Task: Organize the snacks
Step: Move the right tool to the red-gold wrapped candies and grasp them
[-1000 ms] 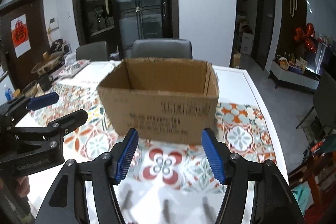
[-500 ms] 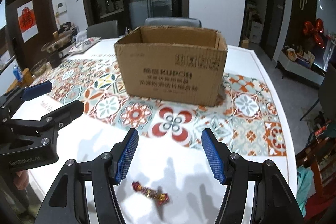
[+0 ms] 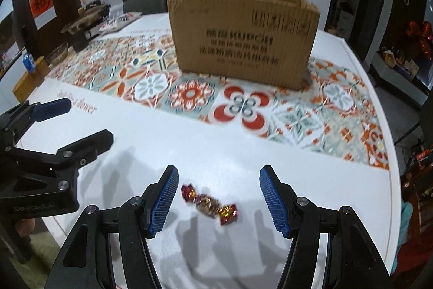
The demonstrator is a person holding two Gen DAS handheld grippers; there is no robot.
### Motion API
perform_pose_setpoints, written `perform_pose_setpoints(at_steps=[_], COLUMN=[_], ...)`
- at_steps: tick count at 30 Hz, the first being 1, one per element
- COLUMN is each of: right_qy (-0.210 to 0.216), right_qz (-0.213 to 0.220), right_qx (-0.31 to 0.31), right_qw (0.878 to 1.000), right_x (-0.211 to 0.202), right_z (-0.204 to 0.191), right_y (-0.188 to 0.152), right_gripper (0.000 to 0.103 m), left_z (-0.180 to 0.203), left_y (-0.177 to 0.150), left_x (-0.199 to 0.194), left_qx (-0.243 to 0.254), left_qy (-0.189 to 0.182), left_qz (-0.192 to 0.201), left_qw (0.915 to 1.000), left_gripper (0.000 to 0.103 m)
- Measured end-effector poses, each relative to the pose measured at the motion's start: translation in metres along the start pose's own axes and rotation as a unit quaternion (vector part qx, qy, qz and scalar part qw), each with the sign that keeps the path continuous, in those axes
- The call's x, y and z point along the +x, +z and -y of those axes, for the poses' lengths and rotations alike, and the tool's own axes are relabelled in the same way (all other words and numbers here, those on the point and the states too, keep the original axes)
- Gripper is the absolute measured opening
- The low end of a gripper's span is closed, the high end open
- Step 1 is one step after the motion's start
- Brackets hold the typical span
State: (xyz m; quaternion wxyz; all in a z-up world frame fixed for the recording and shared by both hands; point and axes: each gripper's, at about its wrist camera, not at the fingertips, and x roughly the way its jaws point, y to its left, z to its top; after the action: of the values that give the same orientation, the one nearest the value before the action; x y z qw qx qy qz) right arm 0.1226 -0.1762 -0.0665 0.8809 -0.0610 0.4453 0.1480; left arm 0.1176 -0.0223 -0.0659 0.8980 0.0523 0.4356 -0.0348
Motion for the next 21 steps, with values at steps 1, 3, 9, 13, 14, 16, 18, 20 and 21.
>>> perform_pose_setpoints(at_steps=[1, 3, 9, 13, 14, 16, 18, 20, 21], right_qy=[0.001, 0.008, 0.023, 0.026, 0.028, 0.034, 0.031, 0.03, 0.03], right_qz=[-0.003, -0.014, -0.047, -0.056, -0.061, -0.067, -0.075, -0.079, -0.085], right_qx=[0.0, 0.003, 0.003, -0.001, 0.001, 0.005, 0.006, 0.005, 0.005], right_qw=[1.0, 1.0, 0.999, 0.998, 0.998, 0.997, 0.997, 0.996, 0.996], right_x=[0.002, 0.007, 0.022, 0.027, 0.03, 0.033, 0.039, 0.044, 0.047], right_z=[0.0, -0.001, -0.004, -0.005, -0.004, -0.004, -0.003, -0.004, -0.004], right_y=[-0.002, -0.007, -0.019, -0.021, -0.02, -0.02, -0.02, -0.019, -0.02], right_gripper=[0.063, 0.063, 0.063, 0.059, 0.058, 0.056, 0.054, 0.05, 0.047], left_z=[0.001, 0.002, 0.005, 0.006, 0.005, 0.004, 0.003, 0.001, 0.0], left_y=[-0.002, -0.006, -0.014, -0.015, -0.016, -0.016, -0.016, -0.017, -0.017], left_x=[0.003, 0.008, 0.017, 0.021, 0.022, 0.025, 0.027, 0.03, 0.03], left_qx=[0.002, 0.003, 0.007, 0.007, 0.007, 0.004, 0.002, -0.001, -0.001], left_qy=[0.0, -0.004, -0.007, -0.013, -0.013, -0.014, -0.015, -0.015, -0.015], left_qz=[-0.006, -0.017, -0.036, -0.044, -0.046, -0.05, -0.053, -0.057, -0.057], left_qw=[1.0, 0.9998, 0.9993, 0.9989, 0.9988, 0.9987, 0.9985, 0.9983, 0.9982], left_gripper=[0.096, 0.096, 0.096, 0.096, 0.096, 0.096, 0.096, 0.096, 0.096])
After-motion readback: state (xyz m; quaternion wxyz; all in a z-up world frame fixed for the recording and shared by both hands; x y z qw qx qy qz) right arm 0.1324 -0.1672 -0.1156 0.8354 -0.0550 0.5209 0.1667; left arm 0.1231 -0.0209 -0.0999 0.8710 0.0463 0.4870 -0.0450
